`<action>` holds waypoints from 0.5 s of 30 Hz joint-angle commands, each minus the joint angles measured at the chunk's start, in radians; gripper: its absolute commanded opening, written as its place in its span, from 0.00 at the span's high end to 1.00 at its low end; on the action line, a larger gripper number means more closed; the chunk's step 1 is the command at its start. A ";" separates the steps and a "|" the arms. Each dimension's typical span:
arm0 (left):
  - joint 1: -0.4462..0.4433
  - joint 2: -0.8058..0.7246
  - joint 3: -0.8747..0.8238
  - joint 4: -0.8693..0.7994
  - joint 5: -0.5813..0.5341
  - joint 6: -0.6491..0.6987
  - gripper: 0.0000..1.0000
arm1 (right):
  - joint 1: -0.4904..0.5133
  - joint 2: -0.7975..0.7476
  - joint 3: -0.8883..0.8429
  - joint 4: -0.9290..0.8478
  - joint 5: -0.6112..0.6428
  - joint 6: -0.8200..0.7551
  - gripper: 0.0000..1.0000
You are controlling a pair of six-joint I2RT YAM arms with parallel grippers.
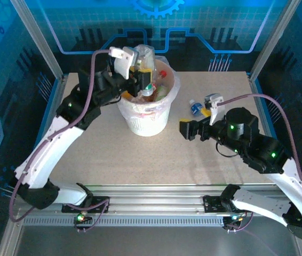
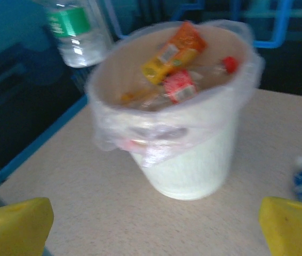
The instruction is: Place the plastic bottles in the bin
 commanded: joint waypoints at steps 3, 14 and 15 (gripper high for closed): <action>0.066 0.169 0.205 -0.277 0.002 0.185 0.79 | -0.108 0.056 0.077 -0.244 0.162 0.108 0.00; 0.115 0.411 0.405 -0.504 -0.025 0.294 0.77 | -0.508 0.160 0.031 -0.257 -0.189 0.082 0.00; 0.115 0.432 0.423 -0.531 -0.029 0.302 0.76 | -0.540 0.172 0.021 -0.253 -0.212 0.079 0.00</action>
